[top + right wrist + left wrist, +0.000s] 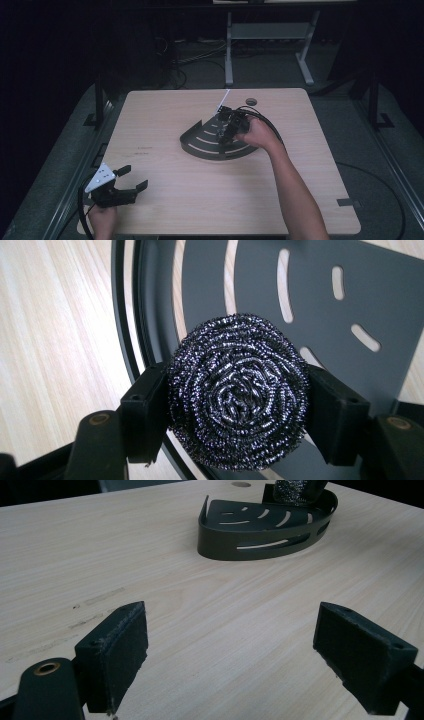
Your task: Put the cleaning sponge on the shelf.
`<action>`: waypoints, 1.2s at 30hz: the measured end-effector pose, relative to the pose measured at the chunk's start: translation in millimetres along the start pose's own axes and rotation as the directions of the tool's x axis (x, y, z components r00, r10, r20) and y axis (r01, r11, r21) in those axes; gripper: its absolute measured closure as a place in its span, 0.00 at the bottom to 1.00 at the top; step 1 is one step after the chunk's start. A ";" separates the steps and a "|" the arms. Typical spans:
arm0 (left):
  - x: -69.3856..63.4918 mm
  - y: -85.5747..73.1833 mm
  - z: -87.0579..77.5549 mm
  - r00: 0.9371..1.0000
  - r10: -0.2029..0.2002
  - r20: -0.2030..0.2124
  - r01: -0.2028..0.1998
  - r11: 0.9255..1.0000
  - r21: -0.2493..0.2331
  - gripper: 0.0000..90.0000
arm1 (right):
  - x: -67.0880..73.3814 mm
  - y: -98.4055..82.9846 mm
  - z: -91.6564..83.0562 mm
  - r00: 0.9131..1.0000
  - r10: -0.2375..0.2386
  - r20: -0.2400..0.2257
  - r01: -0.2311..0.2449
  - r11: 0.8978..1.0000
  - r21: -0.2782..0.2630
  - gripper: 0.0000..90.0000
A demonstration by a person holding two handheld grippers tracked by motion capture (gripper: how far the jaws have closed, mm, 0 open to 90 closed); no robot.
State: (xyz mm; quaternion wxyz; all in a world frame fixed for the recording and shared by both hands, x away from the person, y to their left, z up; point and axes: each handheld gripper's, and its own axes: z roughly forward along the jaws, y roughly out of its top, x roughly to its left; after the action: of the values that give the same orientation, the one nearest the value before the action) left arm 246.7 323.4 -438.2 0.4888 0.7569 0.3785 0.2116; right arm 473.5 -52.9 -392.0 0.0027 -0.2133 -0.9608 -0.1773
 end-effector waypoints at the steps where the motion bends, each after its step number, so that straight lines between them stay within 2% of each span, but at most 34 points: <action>1: 0.1 -0.2 -0.1 1.000 -0.003 0.000 0.003 1.000 0.000 0.15 | 0.1 0.2 1.5 1.000 0.002 0.005 -0.002 1.000 0.005 0.36; 8: 0.0 0.0 0.0 1.000 0.000 0.000 0.000 1.000 0.001 0.15 | -1.5 0.7 13.0 1.000 0.000 0.011 0.000 0.999 0.035 0.36; 36: 0.0 -0.2 -0.7 1.000 -0.001 0.000 0.001 1.000 0.002 0.15 | -8.9 -4.4 34.9 0.999 0.042 0.010 -0.042 0.999 0.032 0.36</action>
State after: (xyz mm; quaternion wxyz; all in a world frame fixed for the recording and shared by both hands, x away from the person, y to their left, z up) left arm 246.2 323.8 -438.1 0.4880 0.7572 0.3794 0.2109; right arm 482.3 -48.3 -426.9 0.0055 -0.2342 -0.9588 -0.1609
